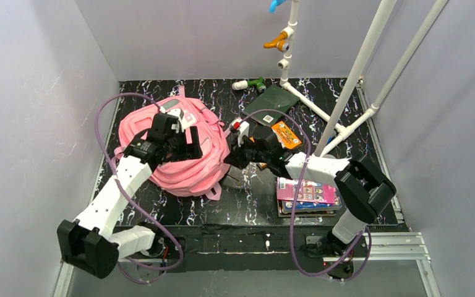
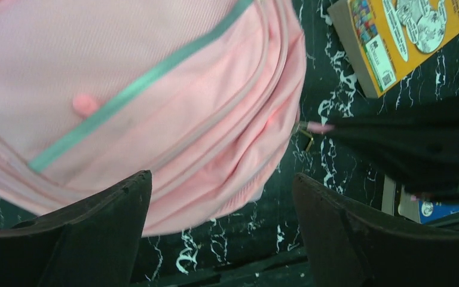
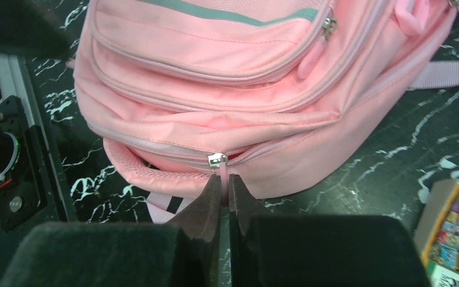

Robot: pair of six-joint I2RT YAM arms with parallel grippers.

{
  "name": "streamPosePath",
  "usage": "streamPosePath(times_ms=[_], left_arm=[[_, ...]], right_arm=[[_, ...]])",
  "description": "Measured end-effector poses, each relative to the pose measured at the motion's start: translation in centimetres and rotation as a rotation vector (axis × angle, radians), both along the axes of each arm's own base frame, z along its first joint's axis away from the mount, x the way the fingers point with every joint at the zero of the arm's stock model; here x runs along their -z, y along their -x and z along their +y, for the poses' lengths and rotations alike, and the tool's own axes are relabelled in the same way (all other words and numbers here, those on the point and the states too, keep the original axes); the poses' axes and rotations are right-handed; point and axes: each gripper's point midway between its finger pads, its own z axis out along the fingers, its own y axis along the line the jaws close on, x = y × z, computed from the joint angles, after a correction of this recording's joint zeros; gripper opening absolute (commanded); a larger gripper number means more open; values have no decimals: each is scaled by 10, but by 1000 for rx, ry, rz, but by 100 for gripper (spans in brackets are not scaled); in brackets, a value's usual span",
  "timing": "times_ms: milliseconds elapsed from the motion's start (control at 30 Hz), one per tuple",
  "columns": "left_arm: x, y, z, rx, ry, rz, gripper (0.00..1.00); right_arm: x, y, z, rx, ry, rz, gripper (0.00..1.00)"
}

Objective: Pack the student bag
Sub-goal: Unzip the student bag at the center of the board.

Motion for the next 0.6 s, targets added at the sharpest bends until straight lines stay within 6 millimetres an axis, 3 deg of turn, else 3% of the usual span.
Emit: streamPosePath(times_ms=[100, 267, 433, 600], left_arm=[[12, 20, 3, -40, 37, 44, 88], [47, 44, 0, -101, 116, 116, 69], [85, 51, -9, -130, 157, 224, 69], [91, 46, -13, -132, 168, 235, 69]], right_arm=[[5, -13, -8, 37, 2, 24, 1], [20, -20, -11, 23, 20, 53, 1], [42, -16, -6, -25, 37, 78, 6], [51, -17, 1, -54, 18, 68, 19]])
